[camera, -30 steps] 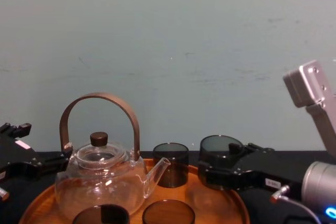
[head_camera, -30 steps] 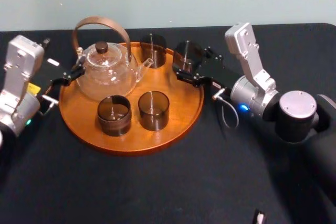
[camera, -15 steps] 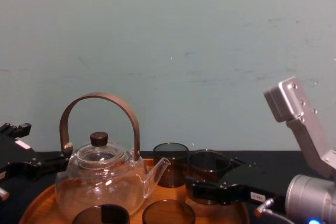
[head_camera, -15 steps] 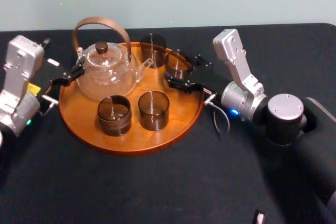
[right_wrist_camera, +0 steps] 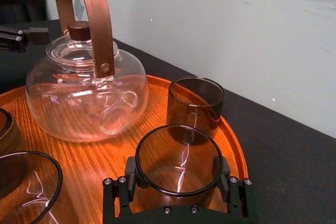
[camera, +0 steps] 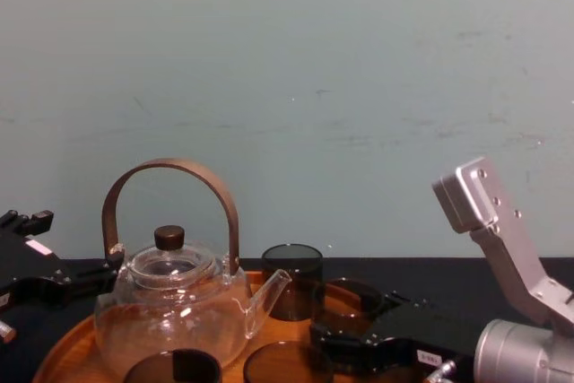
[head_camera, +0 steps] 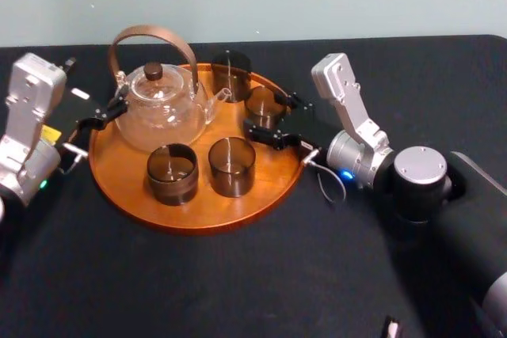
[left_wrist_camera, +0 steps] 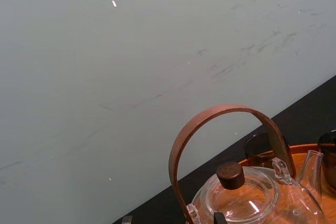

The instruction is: Pick up the glass from the table and place it on the tray.

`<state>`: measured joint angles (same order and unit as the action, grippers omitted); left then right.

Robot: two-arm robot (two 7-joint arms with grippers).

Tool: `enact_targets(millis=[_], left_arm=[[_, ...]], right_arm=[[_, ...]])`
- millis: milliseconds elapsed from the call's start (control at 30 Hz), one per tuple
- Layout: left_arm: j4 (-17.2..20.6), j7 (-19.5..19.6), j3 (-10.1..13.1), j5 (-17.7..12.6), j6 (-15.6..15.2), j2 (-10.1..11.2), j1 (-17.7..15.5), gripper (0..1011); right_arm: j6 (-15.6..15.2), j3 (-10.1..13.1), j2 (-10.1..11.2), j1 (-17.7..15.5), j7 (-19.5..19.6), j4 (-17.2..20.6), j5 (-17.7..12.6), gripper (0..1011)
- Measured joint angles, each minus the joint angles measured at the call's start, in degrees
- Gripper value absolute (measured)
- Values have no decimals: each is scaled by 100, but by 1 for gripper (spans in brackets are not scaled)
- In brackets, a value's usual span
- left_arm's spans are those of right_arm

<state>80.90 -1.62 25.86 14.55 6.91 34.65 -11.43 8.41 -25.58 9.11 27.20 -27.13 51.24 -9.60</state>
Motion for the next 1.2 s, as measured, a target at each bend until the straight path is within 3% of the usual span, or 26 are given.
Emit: enact_targets(millis=[433, 600, 867, 1067, 1200], left_arm=[[0, 0, 0, 0, 0, 0, 0, 1001], [0, 0, 0, 0, 0, 0, 0, 1001], [0, 0, 0, 0, 0, 0, 0, 1001], [0, 0, 0, 0, 0, 0, 0, 1001], [0, 0, 0, 0, 0, 0, 0, 1001]], right_arm=[[-8, -4, -2, 2, 12, -6, 21, 908], [-9, -1, -2, 2, 12, -5, 17, 1002], [-20, 18, 0, -10, -16, 0, -15, 1002], [-235, 23, 97, -157, -52, 273, -49, 1002], [-491, 23, 252, -385, 12, 706, -54, 1002]])
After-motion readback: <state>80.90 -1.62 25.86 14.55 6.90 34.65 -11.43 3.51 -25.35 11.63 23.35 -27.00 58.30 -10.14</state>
